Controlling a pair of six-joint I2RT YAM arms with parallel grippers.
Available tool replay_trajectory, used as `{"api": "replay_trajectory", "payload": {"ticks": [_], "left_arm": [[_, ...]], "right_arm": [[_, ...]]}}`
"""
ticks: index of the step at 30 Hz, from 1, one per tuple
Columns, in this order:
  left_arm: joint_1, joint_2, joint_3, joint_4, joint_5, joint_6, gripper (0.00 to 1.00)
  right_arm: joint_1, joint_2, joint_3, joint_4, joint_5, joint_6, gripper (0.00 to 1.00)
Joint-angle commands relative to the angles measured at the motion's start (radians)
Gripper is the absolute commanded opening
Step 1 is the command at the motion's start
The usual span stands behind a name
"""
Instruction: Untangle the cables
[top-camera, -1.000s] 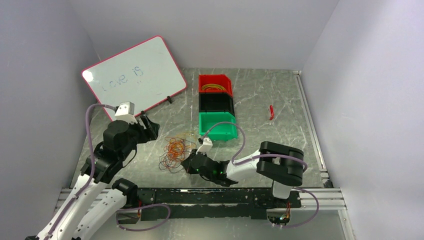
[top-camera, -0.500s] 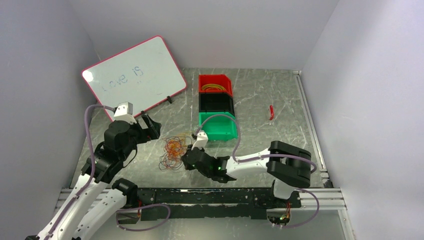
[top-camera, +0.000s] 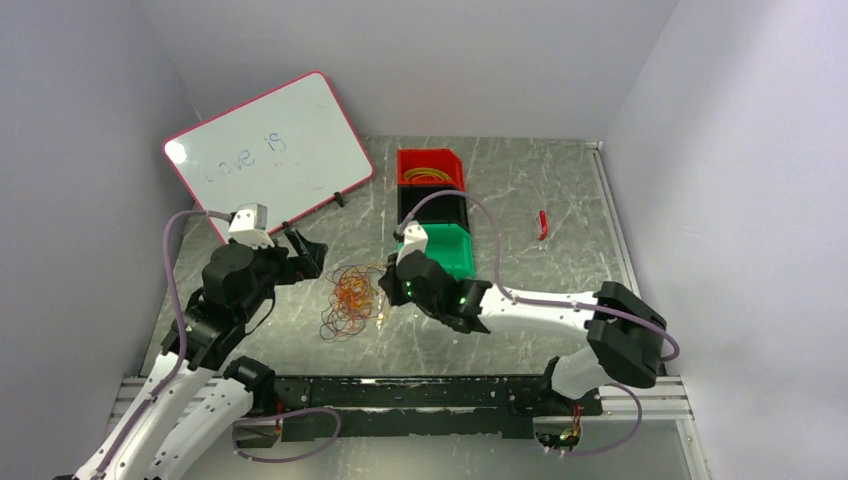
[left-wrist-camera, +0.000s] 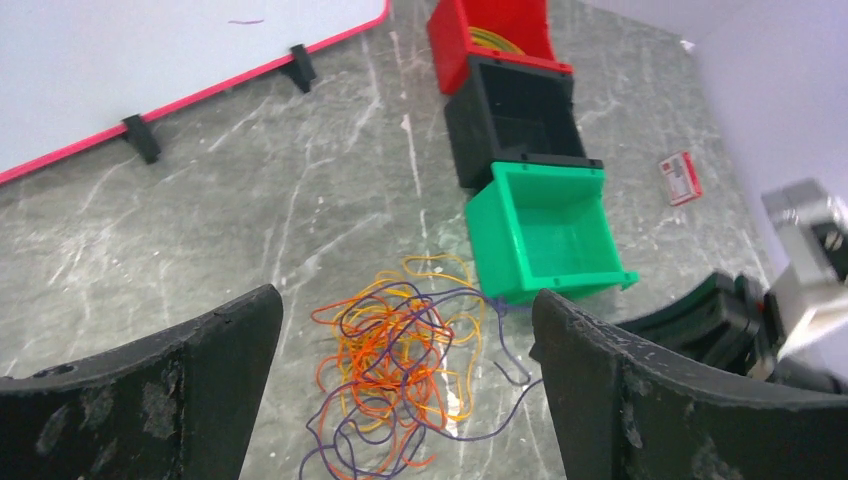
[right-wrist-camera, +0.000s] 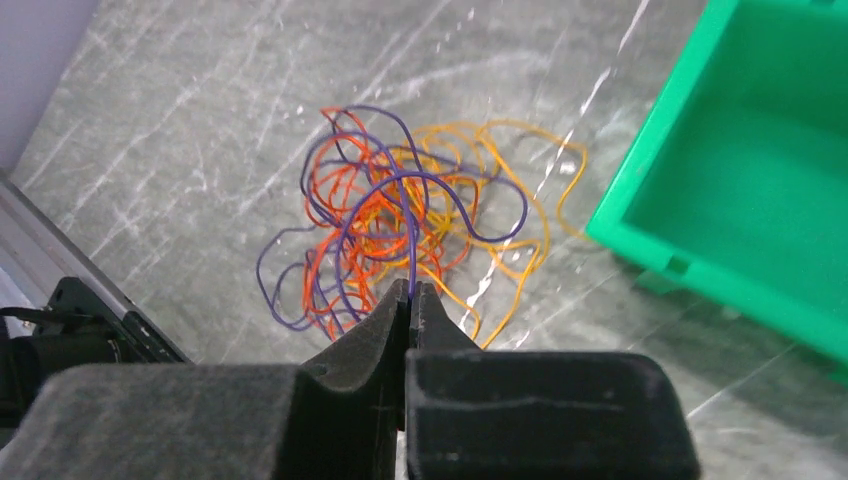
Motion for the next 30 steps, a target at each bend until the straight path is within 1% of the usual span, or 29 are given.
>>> {"api": "replay_trajectory", "payload": {"ticks": [1,4,10,14,22,23,27,30], "left_arm": [[0.001,-0.032,-0.043,0.121,0.097,0.023,0.99],[0.001,-0.019,-0.063,0.193,0.152,0.04,0.97],[0.001,0.018,-0.116,0.38,0.22,0.079,0.94],[0.001,-0.009,-0.151,0.49,0.271,0.103,0.92],[0.002,-0.086,-0.2,0.539,0.325,0.127,0.89],[0.001,-0.087,-0.204,0.544,0.326,0.159,0.89],[0.001,-0.069,-0.213,0.588,0.33,0.191,0.88],[0.001,-0.046,-0.23,0.669,0.348,0.223,0.88]], "right_arm": [[-0.076,-0.064,0.079,-0.1,-0.15,-0.143,0.0],[-0.099,-0.051,0.161,-0.17,-0.243,-0.203,0.0],[-0.122,0.028,0.354,-0.306,-0.338,-0.314,0.0],[-0.163,0.06,0.451,-0.393,-0.408,-0.365,0.0],[-0.211,0.072,0.607,-0.525,-0.5,-0.432,0.0],[-0.215,0.074,0.624,-0.538,-0.51,-0.435,0.0],[-0.221,0.083,0.686,-0.562,-0.549,-0.427,0.0],[-0.223,0.096,0.713,-0.57,-0.561,-0.416,0.0]]}}
